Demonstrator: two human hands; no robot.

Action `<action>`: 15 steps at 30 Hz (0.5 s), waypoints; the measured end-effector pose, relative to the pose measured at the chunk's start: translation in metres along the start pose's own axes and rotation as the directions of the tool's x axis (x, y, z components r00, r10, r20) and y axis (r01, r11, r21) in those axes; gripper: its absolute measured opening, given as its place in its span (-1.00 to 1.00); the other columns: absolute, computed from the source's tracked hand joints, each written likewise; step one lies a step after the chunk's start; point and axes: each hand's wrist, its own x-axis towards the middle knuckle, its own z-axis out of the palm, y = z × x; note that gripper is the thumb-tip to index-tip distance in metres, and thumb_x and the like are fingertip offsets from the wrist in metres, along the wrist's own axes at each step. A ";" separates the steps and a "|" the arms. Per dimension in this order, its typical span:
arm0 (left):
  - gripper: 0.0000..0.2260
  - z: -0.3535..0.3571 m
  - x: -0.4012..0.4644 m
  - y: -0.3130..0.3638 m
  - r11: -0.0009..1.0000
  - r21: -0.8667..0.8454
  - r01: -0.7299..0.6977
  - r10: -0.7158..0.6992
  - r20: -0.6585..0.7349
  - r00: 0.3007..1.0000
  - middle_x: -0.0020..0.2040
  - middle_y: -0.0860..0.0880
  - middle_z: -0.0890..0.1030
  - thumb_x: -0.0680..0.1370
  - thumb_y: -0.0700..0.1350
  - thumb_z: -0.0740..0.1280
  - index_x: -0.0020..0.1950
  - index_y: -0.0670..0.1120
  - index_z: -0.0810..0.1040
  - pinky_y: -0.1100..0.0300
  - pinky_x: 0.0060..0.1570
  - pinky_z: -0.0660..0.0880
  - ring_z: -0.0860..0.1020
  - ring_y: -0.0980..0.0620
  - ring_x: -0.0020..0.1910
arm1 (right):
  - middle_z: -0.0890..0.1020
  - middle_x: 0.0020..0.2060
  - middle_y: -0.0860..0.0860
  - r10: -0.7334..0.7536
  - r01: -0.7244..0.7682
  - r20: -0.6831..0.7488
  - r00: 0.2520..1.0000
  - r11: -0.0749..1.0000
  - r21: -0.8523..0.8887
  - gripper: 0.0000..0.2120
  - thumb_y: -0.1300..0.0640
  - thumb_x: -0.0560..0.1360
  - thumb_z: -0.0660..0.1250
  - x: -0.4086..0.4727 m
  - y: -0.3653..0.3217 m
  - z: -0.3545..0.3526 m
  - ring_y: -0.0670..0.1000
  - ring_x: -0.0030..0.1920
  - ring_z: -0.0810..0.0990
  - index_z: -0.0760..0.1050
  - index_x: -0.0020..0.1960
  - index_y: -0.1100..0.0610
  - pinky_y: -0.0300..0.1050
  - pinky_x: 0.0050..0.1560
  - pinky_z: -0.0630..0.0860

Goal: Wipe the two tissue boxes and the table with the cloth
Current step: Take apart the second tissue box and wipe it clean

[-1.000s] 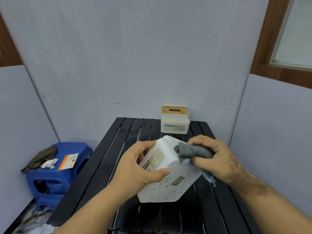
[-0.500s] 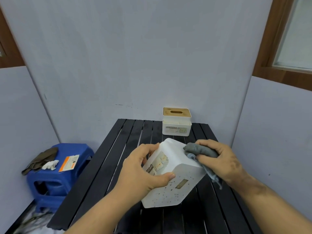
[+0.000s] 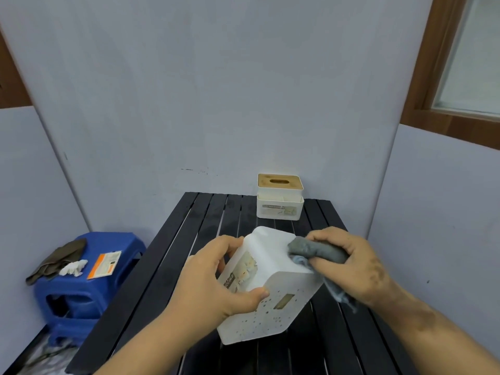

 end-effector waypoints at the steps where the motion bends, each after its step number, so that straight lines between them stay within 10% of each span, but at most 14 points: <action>1: -0.42 -0.003 -0.001 -0.001 1.000 0.025 0.001 -0.002 0.014 1.000 0.04 0.28 0.55 0.12 0.35 0.50 0.08 0.25 0.49 0.27 -0.16 0.50 0.51 0.12 -0.03 | 0.67 -0.02 -0.08 -0.051 0.049 0.040 0.998 0.998 0.041 -0.70 0.30 0.44 0.50 -0.003 -0.010 0.008 0.10 -0.40 0.67 0.68 0.01 -0.08 -0.09 -0.45 0.60; 5: -0.41 -0.006 -0.009 -0.006 0.995 0.090 0.036 -0.042 0.065 0.997 -0.02 0.30 0.55 0.10 0.34 0.55 0.02 0.22 0.44 0.28 -0.26 0.48 0.53 0.11 -0.09 | 0.67 0.03 -0.13 -0.242 0.258 0.142 0.960 0.960 -0.108 -0.68 0.32 0.43 0.51 -0.008 -0.024 0.020 -0.05 0.09 0.66 0.68 0.10 0.00 -0.32 0.05 0.57; 10: -0.40 0.004 -0.018 -0.010 0.987 0.124 0.102 -0.109 0.048 0.993 -0.02 0.32 0.55 0.11 0.36 0.53 0.00 0.27 0.33 0.18 -0.18 0.59 0.56 0.12 -0.04 | 0.65 0.05 -0.22 -0.035 0.027 -0.028 0.999 0.971 -0.237 -0.65 0.28 0.45 0.51 0.005 0.003 -0.013 -0.19 0.10 0.62 0.67 0.11 -0.11 -0.18 0.19 0.59; 15: -0.42 0.011 -0.022 -0.010 0.993 0.038 0.108 -0.110 0.067 0.992 -0.10 0.17 0.61 0.15 0.20 0.62 -0.05 0.08 0.37 0.07 -0.24 0.59 0.60 0.05 -0.17 | 0.60 0.06 -0.31 -0.204 0.273 0.228 0.952 0.905 -0.327 -0.66 0.09 0.42 0.49 -0.005 -0.031 0.036 -0.14 0.16 0.52 0.62 0.14 -0.22 -0.12 0.23 0.43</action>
